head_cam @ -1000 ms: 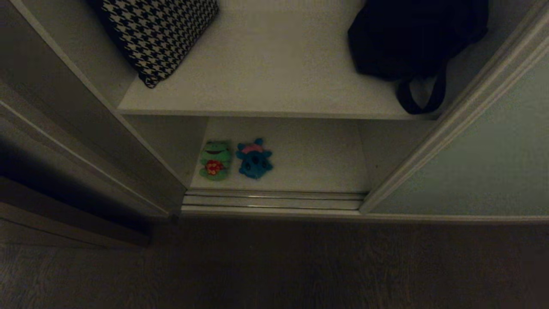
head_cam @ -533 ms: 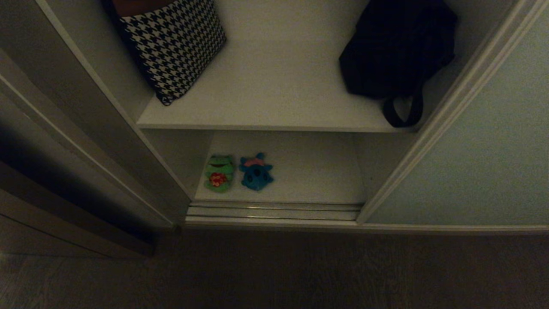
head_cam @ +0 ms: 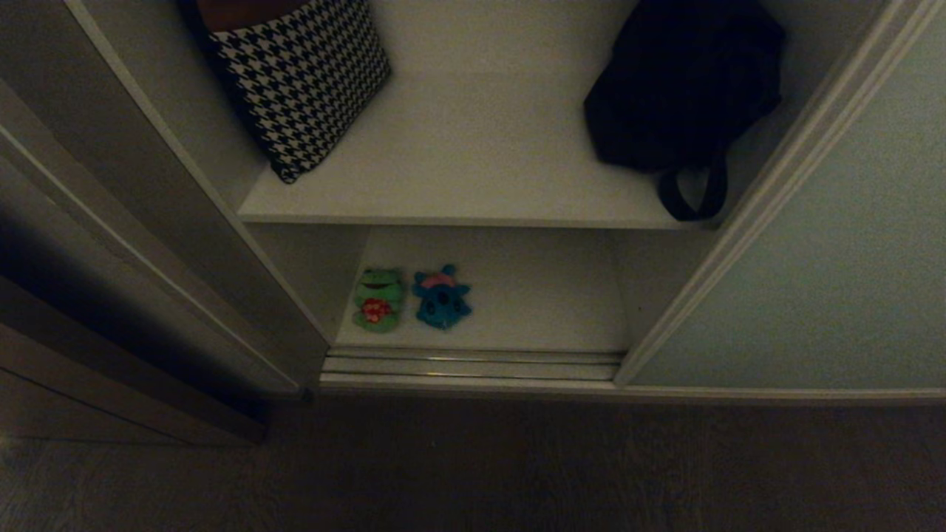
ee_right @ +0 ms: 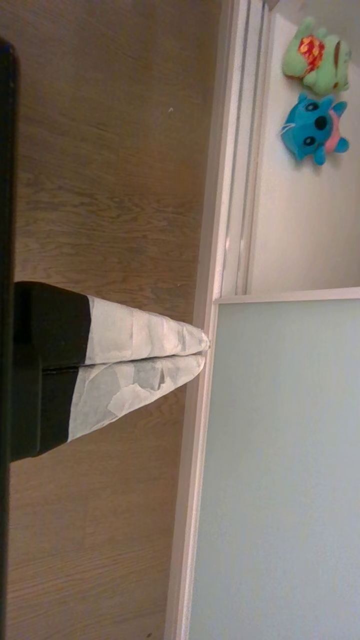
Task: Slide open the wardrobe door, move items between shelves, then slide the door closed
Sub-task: Close the door
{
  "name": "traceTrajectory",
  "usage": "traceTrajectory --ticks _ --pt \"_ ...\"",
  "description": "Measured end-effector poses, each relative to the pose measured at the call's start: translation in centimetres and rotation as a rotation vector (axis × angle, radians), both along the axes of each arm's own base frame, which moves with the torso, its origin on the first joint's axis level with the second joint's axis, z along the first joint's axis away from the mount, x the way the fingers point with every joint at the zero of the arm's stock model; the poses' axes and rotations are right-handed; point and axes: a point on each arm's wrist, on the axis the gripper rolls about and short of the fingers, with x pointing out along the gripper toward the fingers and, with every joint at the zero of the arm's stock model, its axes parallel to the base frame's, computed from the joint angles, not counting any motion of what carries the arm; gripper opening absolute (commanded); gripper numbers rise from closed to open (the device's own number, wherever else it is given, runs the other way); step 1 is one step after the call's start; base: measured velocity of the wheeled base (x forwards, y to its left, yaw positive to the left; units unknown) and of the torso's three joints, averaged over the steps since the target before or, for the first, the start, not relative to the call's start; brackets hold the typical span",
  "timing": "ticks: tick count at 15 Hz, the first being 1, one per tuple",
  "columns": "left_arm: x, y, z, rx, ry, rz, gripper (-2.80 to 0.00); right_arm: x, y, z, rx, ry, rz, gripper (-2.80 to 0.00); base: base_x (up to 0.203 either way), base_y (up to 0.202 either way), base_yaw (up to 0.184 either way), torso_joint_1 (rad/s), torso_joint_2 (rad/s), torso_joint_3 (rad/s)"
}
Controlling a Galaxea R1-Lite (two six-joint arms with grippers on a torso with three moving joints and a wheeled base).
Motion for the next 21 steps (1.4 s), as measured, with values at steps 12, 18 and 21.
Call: traceTrajectory --ticks 12,18,21 --pt "0.0 0.0 -0.1 -0.048 0.003 0.012 -2.8 0.0 0.0 0.0 -0.004 0.0 0.0 -2.8 0.0 0.0 0.0 0.0 0.0 0.004" --pt "0.0 0.0 -0.1 -0.048 0.004 0.012 -2.8 0.0 0.0 0.1 0.006 0.002 -0.003 -2.8 0.0 0.0 0.0 0.0 0.0 0.0" --pt "0.0 0.0 -0.1 -0.049 0.004 0.013 -2.8 -0.8 0.0 2.0 0.018 -0.023 -0.008 -2.8 0.0 0.0 0.0 0.0 0.0 0.0"
